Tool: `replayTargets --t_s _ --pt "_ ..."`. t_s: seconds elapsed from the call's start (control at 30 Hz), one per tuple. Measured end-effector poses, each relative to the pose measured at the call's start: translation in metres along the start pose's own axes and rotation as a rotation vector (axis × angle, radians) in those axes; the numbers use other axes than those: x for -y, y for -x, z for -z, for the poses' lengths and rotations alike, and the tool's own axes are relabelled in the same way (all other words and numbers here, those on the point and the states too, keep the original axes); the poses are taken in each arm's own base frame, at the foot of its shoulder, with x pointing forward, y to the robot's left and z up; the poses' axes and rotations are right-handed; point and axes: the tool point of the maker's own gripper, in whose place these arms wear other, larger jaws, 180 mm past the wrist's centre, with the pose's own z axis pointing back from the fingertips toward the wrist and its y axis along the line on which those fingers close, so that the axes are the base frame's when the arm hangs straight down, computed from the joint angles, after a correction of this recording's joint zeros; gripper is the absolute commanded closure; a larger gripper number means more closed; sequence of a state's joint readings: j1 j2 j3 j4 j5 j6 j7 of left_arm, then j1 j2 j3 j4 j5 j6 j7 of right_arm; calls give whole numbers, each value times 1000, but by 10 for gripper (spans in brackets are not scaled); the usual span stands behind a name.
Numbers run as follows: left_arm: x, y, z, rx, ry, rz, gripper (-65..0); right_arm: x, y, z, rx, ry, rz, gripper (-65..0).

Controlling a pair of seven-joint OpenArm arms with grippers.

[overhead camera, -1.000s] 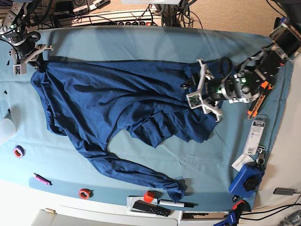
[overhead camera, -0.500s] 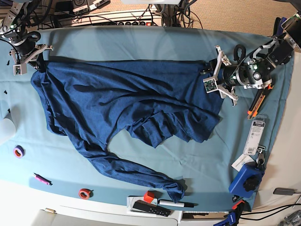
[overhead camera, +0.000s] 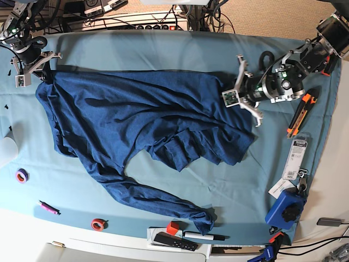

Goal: Layout the t-shirt on the table in an organized manner, then fold the t-shirt properly

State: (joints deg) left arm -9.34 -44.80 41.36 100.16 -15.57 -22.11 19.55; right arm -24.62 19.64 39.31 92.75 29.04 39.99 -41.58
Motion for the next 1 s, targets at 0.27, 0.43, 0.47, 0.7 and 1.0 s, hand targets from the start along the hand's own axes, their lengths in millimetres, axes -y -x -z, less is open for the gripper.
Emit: replayTargets --t_s 0.27,0.43,0.47,0.7,1.0 --pt "-22 -125 -37 351 -95 33 0 0 0 0 0 0 0 0" --pt "-20 -181 -64 523 -108 46 0 0 0 0 0 0 0 0" --pt "-18 -187 -66 540 -98 52 0 0 0 0 0 0 0 0" --pt "-9 -206 -66 607 -54 38 0 0 0 0 0 0 0 0" --pt "-84 -256 -99 668 -329 220 0 -9 7 3 1 -12 33 0"
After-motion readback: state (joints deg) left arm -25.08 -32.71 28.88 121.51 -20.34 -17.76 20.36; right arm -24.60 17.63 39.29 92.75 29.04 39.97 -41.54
